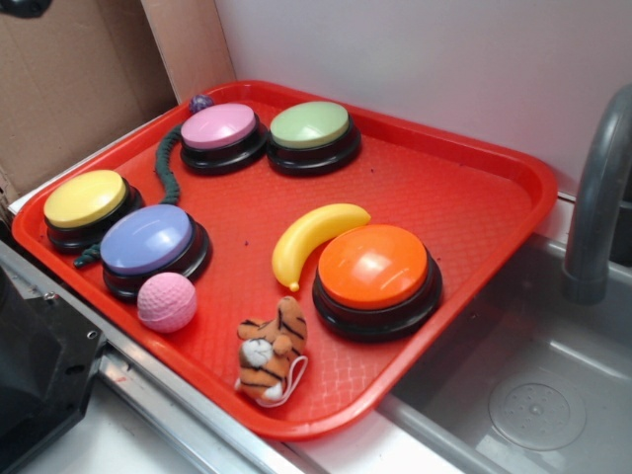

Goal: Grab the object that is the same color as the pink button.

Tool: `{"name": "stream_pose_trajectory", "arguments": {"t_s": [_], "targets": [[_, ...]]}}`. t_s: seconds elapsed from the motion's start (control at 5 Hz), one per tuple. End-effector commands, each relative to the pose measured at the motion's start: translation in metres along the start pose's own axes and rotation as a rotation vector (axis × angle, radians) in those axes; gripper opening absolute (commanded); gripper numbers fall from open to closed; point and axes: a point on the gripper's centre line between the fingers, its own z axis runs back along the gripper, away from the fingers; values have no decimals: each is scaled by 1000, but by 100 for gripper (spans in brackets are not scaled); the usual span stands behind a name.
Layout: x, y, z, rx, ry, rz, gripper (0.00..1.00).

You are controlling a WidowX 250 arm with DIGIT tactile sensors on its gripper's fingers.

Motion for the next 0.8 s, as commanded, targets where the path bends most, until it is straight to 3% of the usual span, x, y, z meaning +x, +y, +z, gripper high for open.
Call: {"name": "stream_pose_trajectory", "arguments": {"t_s": [0.0, 0.2, 0.6], "targets": [[0, 0, 0, 0, 0, 0, 100], [3, 1, -20, -5, 38, 188, 100], [2, -6, -78, 118, 82, 538, 100]]}}
